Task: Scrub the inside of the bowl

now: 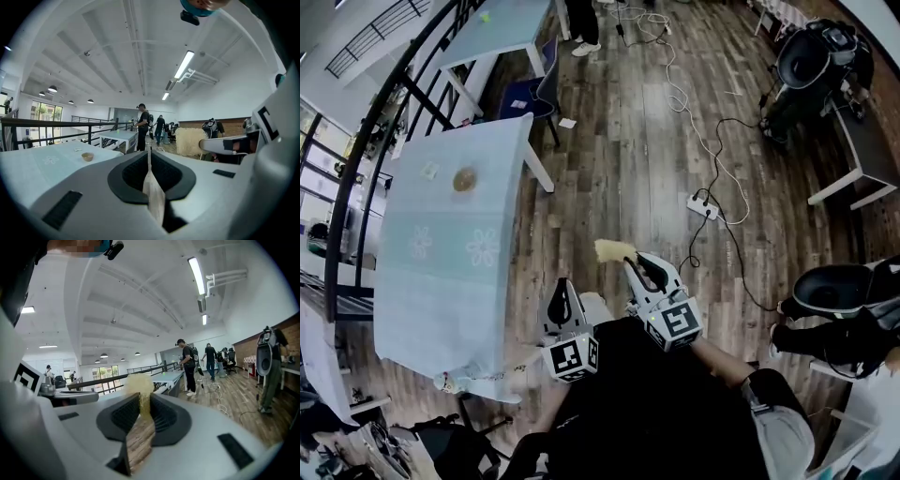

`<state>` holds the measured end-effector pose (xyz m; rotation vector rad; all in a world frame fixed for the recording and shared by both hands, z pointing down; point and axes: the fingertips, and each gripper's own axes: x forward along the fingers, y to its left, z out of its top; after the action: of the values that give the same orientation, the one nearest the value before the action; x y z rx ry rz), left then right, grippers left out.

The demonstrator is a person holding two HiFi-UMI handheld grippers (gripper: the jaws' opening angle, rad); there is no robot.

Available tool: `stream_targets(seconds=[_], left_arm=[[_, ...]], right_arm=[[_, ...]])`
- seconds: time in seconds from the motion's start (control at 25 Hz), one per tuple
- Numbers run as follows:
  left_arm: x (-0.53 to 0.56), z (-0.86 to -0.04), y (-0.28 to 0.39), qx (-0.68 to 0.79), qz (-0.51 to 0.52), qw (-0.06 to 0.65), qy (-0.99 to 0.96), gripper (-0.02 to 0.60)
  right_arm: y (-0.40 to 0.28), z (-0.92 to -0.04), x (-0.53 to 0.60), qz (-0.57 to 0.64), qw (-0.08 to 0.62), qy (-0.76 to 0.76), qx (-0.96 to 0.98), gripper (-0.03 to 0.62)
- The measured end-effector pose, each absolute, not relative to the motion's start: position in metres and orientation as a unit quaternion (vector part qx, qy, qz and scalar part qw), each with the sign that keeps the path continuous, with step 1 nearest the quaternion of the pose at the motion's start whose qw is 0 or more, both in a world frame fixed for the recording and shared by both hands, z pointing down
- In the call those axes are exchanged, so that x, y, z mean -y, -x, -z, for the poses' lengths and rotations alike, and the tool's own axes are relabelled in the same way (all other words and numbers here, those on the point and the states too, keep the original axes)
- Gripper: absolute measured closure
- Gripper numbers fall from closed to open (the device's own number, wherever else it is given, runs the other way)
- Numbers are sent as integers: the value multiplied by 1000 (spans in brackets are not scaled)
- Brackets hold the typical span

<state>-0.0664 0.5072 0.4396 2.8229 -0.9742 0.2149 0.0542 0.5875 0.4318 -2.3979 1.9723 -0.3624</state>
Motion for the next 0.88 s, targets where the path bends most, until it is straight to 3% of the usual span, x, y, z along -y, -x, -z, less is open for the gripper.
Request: stream_targets(seconds=[0.44,0.88], left_arm=[[-496,-450,56,320,-83,80,-940,551],[-407,-455,39,322,-79,104,-938,551]], right_arm=[[-67,-438,-580,142,40,769,-621,520],[-78,-447,-499,158,22,772,-615,519]])
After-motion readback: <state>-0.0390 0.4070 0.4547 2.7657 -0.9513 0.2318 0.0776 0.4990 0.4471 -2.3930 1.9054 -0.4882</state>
